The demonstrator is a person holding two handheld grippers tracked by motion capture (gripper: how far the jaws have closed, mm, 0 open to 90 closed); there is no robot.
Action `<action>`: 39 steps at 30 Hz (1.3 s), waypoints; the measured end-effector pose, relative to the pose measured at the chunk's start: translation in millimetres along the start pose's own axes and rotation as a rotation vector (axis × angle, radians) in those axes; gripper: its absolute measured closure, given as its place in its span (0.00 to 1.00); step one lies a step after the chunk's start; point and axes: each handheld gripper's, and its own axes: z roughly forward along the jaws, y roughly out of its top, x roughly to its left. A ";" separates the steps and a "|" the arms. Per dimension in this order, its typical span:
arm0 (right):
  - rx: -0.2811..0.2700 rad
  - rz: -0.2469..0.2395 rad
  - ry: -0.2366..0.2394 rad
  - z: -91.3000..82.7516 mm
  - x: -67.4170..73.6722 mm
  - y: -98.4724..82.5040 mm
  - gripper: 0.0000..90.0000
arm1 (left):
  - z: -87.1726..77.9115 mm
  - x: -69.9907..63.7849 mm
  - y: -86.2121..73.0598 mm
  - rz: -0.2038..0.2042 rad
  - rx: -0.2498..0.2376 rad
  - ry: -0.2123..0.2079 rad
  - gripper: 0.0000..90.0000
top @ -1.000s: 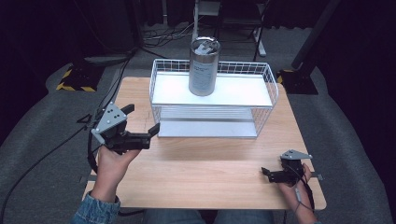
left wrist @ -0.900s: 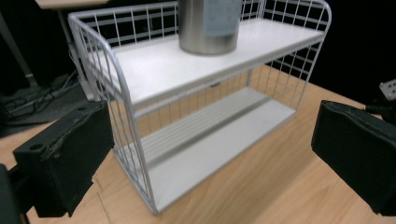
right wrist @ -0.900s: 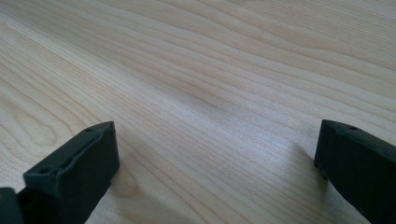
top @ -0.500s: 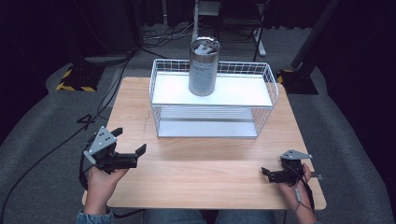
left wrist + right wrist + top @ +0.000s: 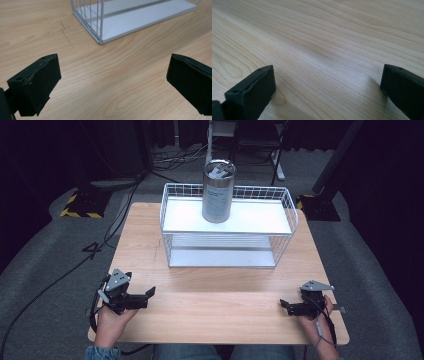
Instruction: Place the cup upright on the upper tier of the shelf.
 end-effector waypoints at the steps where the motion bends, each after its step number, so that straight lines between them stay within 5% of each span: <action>1: 0.000 0.000 0.000 0.0 0.0 0.0 0.00 | 2.0 0.6 -2.6 -0.004 0.009 -0.003 0.00; 17: 0.000 0.000 0.000 0.0 0.0 0.0 0.00 | 31.3 0.7 -29.8 0.025 0.190 0.035 0.01; 23: 0.000 0.000 0.000 0.0 0.0 0.0 0.00 | 43.7 -1.3 -36.1 0.039 0.293 0.058 0.01; 27: 0.000 -0.003 0.003 0.0 0.1 0.0 0.00 | 46.0 0.9 -40.3 0.037 0.258 0.053 0.00; 39: 0.000 -0.003 0.003 0.0 0.1 -0.1 0.00 | 45.6 -0.4 -40.7 0.025 0.258 0.059 0.00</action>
